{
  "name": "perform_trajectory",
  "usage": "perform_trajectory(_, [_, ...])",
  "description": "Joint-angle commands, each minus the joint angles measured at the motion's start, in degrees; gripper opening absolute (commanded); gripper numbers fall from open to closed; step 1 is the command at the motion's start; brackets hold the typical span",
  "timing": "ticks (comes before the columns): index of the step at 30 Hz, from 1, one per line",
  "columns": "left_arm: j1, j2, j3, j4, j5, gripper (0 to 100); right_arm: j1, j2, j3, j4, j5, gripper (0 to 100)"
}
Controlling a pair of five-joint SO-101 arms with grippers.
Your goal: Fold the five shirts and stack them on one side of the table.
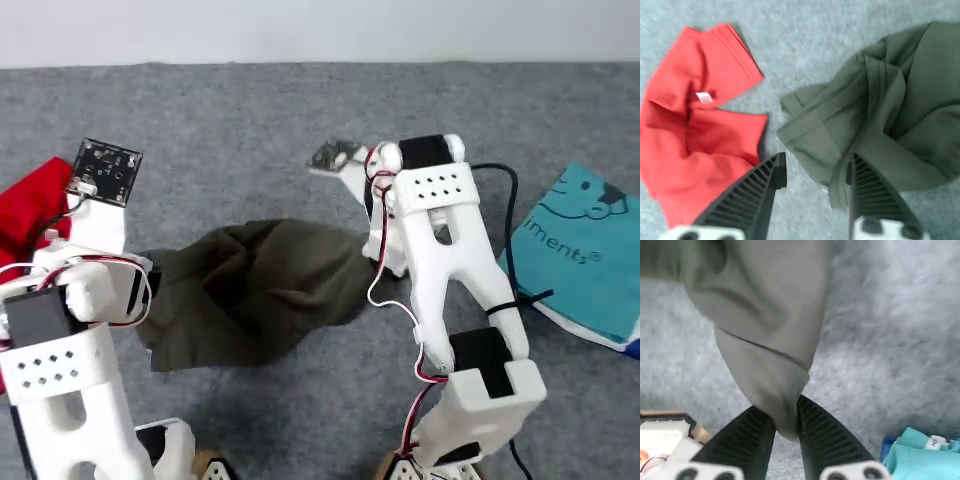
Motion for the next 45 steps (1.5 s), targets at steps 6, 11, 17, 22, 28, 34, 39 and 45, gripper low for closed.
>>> perform_trajectory(6, [2.46,-0.88,5.14,0.26,-1.23,20,7.08,-6.11,-4.66,2.33,0.35,1.0])
perform_trajectory(11, [11.6,-0.62,10.07,-0.79,-2.9,21,7.78,-9.54,-5.36,2.24,0.09,1.0])
perform_trajectory(17, [17.67,2.46,17.36,-6.51,-2.81,25,7.78,-9.63,-5.27,2.24,0.0,1.0])
perform_trajectory(22, [19.87,15.47,17.27,-10.2,-2.9,25,7.69,-9.63,-3.34,2.15,-2.37,1.0])
perform_trajectory(28, [19.87,26.55,11.38,-14.51,-2.9,14,8.22,-9.89,-2.29,2.15,-2.37,1.0])
perform_trajectory(34, [18.81,26.81,4.18,-14.51,-3.08,2,10.33,-9.8,-2.64,1.01,-2.73,1.0])
perform_trajectory(39, [16.35,28.75,-0.04,-14.95,-3.16,3,12.53,-9.54,-2.46,-4.7,-6.42,1.0])
perform_trajectory(45, [13.89,30.86,-4.97,-6.33,-2.9,24,12.26,-2.95,-2.55,-11.82,-6.86,1.0])
